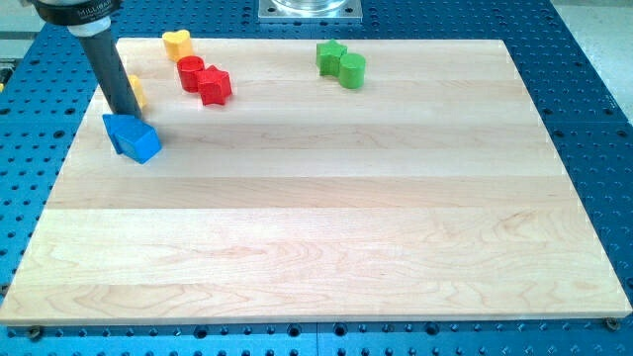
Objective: Move the red blocks to the center of the board
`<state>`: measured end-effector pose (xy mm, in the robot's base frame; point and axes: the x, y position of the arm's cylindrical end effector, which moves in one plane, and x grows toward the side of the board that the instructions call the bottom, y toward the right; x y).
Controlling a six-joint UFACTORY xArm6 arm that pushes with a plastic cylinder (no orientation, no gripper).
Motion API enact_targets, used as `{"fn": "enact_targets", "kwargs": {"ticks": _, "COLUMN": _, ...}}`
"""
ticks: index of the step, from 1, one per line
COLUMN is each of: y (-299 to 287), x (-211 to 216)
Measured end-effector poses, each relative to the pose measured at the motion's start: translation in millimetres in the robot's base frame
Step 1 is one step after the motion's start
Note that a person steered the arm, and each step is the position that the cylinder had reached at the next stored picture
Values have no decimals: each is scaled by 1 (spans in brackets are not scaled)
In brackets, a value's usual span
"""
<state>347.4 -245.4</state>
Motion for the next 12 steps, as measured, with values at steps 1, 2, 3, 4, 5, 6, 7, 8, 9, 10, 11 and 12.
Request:
{"fn": "enact_targets", "kwargs": {"ticks": 1, "y": 3, "x": -44}}
{"fn": "enact_targets", "kwargs": {"ticks": 2, "y": 5, "x": -60}}
{"fn": "enact_targets", "kwargs": {"ticks": 3, "y": 43, "x": -72}}
{"fn": "enact_targets", "kwargs": {"ticks": 4, "y": 71, "x": -72}}
{"fn": "enact_targets", "kwargs": {"ticks": 5, "y": 94, "x": -50}}
{"fn": "enact_targets", "kwargs": {"ticks": 6, "y": 111, "x": -43}}
{"fn": "enact_targets", "kwargs": {"ticks": 7, "y": 114, "x": -48}}
{"fn": "enact_targets", "kwargs": {"ticks": 8, "y": 114, "x": -56}}
{"fn": "enact_targets", "kwargs": {"ticks": 9, "y": 114, "x": -56}}
{"fn": "enact_targets", "kwargs": {"ticks": 10, "y": 115, "x": -56}}
{"fn": "enact_targets", "kwargs": {"ticks": 11, "y": 110, "x": -56}}
{"fn": "enact_targets", "kwargs": {"ticks": 12, "y": 107, "x": -76}}
